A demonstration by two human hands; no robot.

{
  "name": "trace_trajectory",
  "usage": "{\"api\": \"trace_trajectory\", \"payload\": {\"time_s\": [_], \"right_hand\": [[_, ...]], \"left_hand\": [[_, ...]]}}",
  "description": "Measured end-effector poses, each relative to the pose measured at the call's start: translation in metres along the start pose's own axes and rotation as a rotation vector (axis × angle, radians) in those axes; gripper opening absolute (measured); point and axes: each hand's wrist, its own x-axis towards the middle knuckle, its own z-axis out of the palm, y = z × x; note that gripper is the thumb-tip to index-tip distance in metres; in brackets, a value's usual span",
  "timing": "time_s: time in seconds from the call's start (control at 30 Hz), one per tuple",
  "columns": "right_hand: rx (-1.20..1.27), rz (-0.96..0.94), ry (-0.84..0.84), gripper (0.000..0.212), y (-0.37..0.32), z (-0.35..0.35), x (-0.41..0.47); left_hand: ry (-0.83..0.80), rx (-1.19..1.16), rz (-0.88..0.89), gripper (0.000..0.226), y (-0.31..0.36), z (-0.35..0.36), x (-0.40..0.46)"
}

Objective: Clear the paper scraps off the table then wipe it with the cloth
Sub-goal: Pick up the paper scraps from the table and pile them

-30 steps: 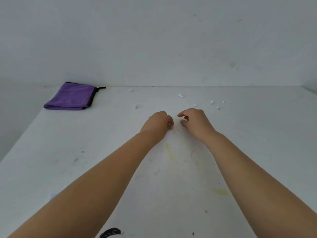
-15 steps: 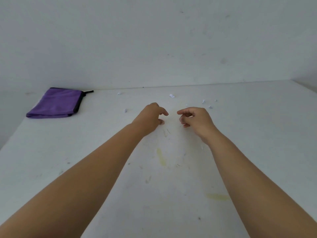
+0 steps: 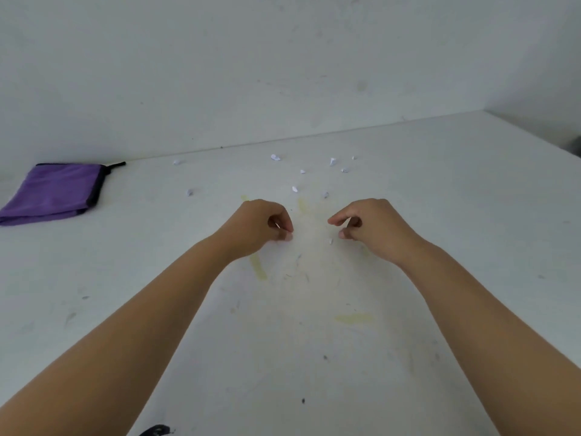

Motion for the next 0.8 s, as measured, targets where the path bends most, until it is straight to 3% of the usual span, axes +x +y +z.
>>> {"api": "trace_trajectory", "payload": {"time_s": [0.13,0.27,0.43,0.67,0.8], "right_hand": [[-0.249,-0.108,-0.087,0.039,0.002,0.012,0.004],[-0.344,-0.176,-0.112,0.032,0.0,0.023,0.005],[-0.153,-0.134,0.007,0.026,-0.001,0.022,0.0],[0.353,0.064,0.179,0.019,0.021,-0.013,-0.006],[0.316,0.062,0.228,0.021,0.039,-0.028,-0.01]], "left_hand": [[-0.047,0.079,0.023,0.004,0.012,0.007,-0.02],[-0.057,0.174,0.019,0.006,0.019,0.015,-0.023],[-0.05,0.269,0.029,0.005,0.023,0.024,-0.018],[-0.051,0.267,0.072,0.01,0.023,0.024,-0.016],[-0.04,0.15,0.043,0.016,0.024,0.024,-0.014]]}}
